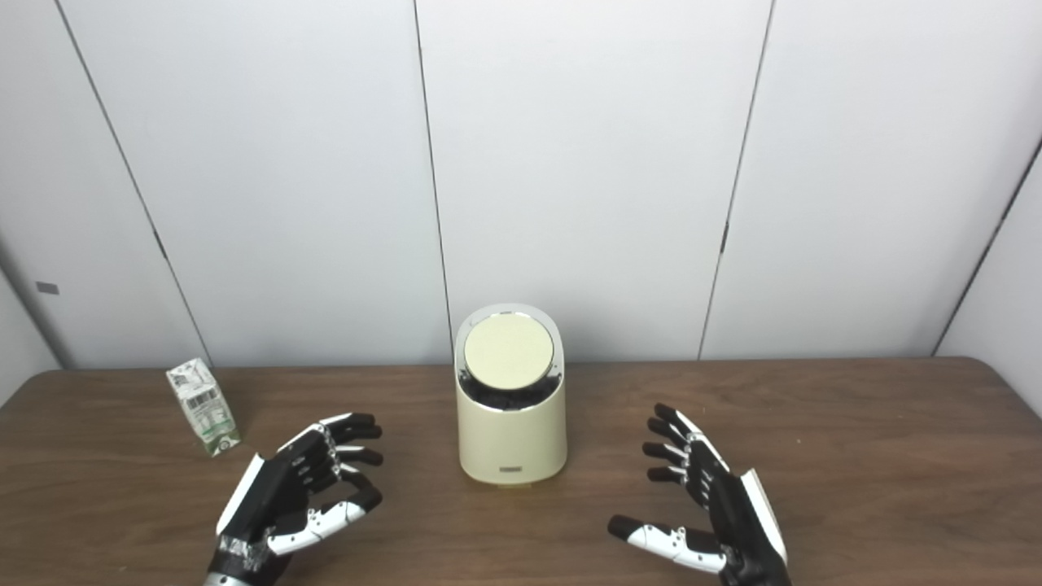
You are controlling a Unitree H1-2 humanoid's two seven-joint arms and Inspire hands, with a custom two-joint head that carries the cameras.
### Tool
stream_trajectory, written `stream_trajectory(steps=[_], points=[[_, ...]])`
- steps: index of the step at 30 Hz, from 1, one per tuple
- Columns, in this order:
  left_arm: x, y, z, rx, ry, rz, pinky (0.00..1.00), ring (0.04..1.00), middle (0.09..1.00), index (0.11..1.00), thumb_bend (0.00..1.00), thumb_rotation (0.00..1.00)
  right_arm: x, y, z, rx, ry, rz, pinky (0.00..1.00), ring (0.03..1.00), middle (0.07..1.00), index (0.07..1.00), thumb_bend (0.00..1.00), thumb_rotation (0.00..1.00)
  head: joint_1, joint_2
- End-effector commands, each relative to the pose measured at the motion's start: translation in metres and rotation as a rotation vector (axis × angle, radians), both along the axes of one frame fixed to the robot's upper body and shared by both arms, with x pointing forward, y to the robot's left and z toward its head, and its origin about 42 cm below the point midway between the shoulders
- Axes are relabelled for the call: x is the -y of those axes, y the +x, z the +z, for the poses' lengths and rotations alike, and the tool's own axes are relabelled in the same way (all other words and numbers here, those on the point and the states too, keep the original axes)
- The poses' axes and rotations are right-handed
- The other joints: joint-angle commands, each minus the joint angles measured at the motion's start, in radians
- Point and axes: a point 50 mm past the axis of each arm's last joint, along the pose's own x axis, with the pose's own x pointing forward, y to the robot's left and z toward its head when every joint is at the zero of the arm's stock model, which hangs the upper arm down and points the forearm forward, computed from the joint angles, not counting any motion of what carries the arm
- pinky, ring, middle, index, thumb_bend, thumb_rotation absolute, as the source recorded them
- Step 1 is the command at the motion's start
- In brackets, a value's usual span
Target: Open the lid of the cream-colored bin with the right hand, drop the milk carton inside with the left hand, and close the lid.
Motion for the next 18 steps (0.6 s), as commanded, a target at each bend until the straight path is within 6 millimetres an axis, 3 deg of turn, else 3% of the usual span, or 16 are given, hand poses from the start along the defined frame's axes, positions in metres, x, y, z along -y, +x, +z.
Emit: stream_trajectory(steps=[1,18], points=[[0.0013,0.0075,0.0231,0.088,0.007,-0.010,0.51,0.653,0.751,0.779,0.69,0.13,0.0006,0.0055,0.0193,0.076,-0.003,0.014,0.70,0.796,0.865,0.880,0.82,0.29,0.001,0.010],[0.0014,0.0079,0.0218,0.081,-0.005,-0.015,0.51,0.658,0.753,0.780,0.69,0.12,0.0002,0.0060,0.0183,0.072,-0.004,0.013,0.69,0.794,0.859,0.879,0.85,0.31,-0.001,0.011]])
